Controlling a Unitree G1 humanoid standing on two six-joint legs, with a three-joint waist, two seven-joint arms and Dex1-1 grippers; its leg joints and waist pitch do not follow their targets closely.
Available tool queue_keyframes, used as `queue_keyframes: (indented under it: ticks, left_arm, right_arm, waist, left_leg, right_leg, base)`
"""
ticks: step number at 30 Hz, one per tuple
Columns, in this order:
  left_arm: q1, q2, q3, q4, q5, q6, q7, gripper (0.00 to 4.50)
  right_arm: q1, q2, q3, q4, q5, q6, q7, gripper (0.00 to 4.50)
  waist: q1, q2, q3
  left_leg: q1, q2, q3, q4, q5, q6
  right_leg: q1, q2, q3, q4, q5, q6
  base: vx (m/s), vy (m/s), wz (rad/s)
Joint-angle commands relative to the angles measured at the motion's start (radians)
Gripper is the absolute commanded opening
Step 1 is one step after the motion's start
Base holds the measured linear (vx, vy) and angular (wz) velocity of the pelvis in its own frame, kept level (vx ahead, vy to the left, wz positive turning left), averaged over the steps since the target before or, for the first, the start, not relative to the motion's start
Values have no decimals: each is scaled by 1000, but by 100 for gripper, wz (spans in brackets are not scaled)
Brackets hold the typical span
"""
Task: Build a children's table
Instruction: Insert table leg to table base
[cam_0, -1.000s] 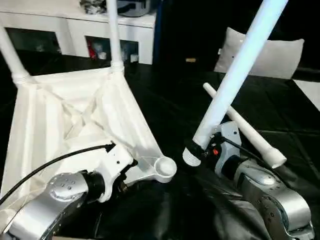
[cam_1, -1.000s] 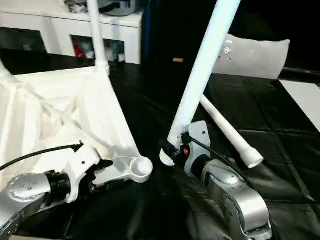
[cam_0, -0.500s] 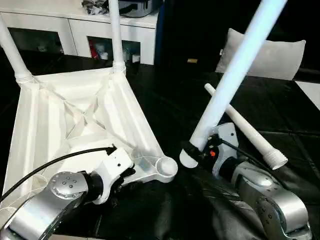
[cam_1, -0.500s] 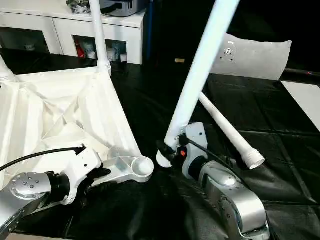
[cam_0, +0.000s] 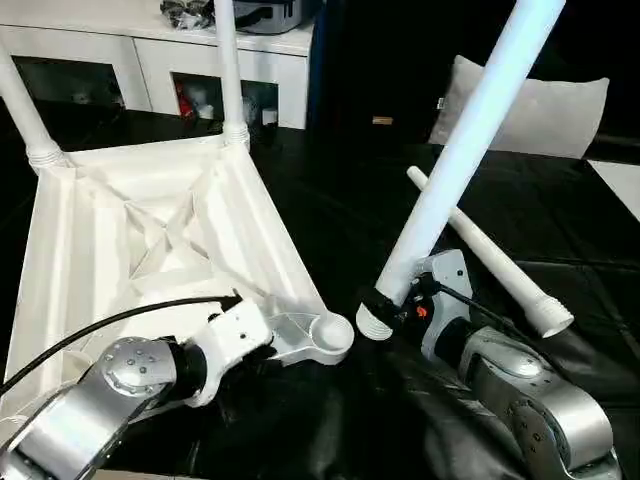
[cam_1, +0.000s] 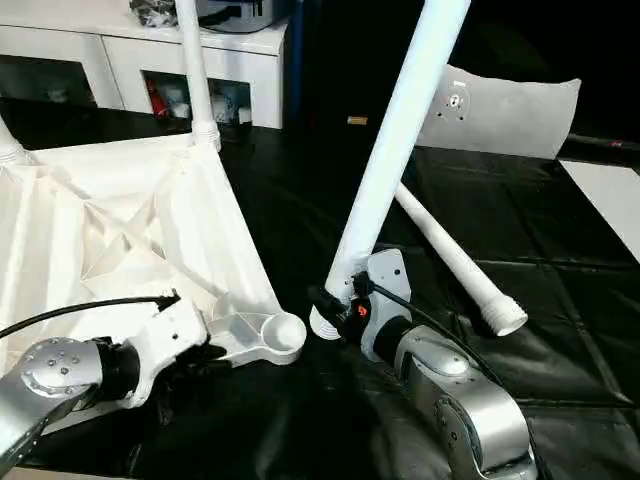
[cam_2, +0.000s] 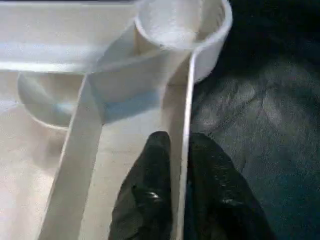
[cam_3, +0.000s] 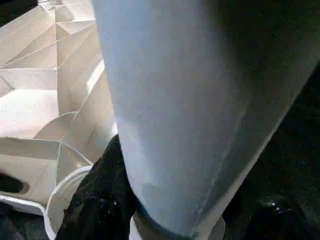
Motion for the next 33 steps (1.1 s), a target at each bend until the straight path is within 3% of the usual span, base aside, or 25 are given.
queue_keyframes:
  ticks: [1, 3, 6, 7, 8, 11, 15, 16, 19, 20, 23, 29, 30, 33]
  left_arm:
    - [-20, 10, 2, 33, 43, 9, 12, 42]
    - [-35, 1, 16, 53, 37, 28, 18, 32]
    - [-66, -12, 31, 89, 31, 17, 9, 2]
    - [-71, -14, 31, 96, 33, 9, 7, 1]
    - [-81, -15, 28, 109, 39, -3, 3, 0]
    - [-105, -14, 15, 141, 53, -37, -11, 0]
    - [-157, -10, -25, 228, 92, -119, -46, 0]
    - [-171, -9, -38, 252, 105, -148, -59, 0]
    - [-256, -11, -124, 388, 194, -385, -138, 0]
    - [-277, -15, -143, 419, 212, -435, -155, 0]
    - [-337, -83, -165, 513, 193, -572, -229, 0]
    - [-380, -127, -197, 592, 194, -660, -294, 0]
    - [-383, -130, -201, 601, 199, -663, -293, 0]
    - [-395, -145, -206, 645, 199, -686, -305, 0]
  right_arm:
    - [7, -1, -10, -18, -14, -23, -3, 191]
    - [6, 2, -8, -16, -16, -25, -4, 191]
    - [2, 7, -4, -11, -20, -29, -9, 191]
    - [2, 8, -5, -11, -20, -28, -11, 191]
    - [1, 10, -4, -9, -20, -28, -13, 191]
    - [-5, 19, -10, -1, -18, -30, -19, 191]
    - [-19, 26, -16, 15, -19, -45, -11, 191]
    - [-22, 26, -17, 20, -21, -47, -9, 191]
    - [-33, 28, -21, 36, -25, -62, -5, 191]
    - [-36, 28, -22, 40, -25, -65, -4, 191]
    - [-44, 31, -25, 51, -29, -75, 0, 191]
    - [-52, 30, -29, 60, -30, -82, 5, 191]
    - [-53, 29, -29, 61, -30, -83, 6, 191]
    - [-54, 26, -30, 61, -30, -87, 8, 191]
  waist:
    - [-4, 19, -40]
    - [-3, 27, -41]
    - [-2, 29, -43]
    - [-5, 26, -43]
    - [-6, 30, -46]
    - [-11, 22, -50]
    - [-8, 27, -51]
    - [-6, 27, -51]
    - [4, 28, -52]
    - [12, 28, -51]
    - [28, 30, -51]
    - [50, 28, -62]
    - [51, 33, -63]
    - [50, 28, -62]
  left_leg:
    - [12, 40, -13, -83, -245, -58]
    - [13, 40, -15, -84, -253, -63]
    - [12, 38, -16, -84, -264, -69]
    - [9, 38, -16, -84, -263, -69]
    - [11, 38, -17, -83, -260, -70]
    - [8, 39, -16, -81, -232, -62]
    - [10, 39, -14, -81, -220, -59]
    - [12, 39, -14, -81, -220, -59]
    - [14, 40, -13, -81, -218, -61]
    - [20, 40, -11, -81, -233, -59]
    - [22, 44, -9, -84, -230, -72]
    - [18, 48, -5, -80, -143, -76]
    - [17, 47, -5, -80, -138, -76]
    - [14, 46, -5, -80, -140, -76]
  right_leg:
    - [20, -68, 45, -95, -250, -103]
    - [19, -69, 44, -94, -251, -111]
    - [21, -69, 44, -95, -265, -115]
    - [23, -70, 44, -96, -264, -115]
    - [23, -70, 44, -94, -253, -121]
    - [28, -70, 44, -90, -204, -134]
    - [27, -71, 44, -90, -188, -137]
    - [26, -70, 44, -91, -187, -138]
    - [25, -73, 46, -91, -181, -133]
    - [20, -73, 46, -98, -207, -125]
    - [18, -78, 46, -94, -203, -128]
    - [30, -81, 42, -71, -18, -154]
    - [31, -82, 42, -69, -5, -155]
    - [37, -83, 42, -70, -8, -154]
  base:
    - [0, 0, 0]
    - [0, 0, 0]
    - [0, 0, 0]
    - [0, 0, 0]
    - [0, 0, 0]
    - [0, 0, 0]
    - [0, 0, 0]
    - [0, 0, 0]
    - [0, 0, 0]
    - [0, 0, 0]
    - [0, 0, 0]
    - [0, 0, 0]
    - [0, 0, 0]
    - [0, 0, 0]
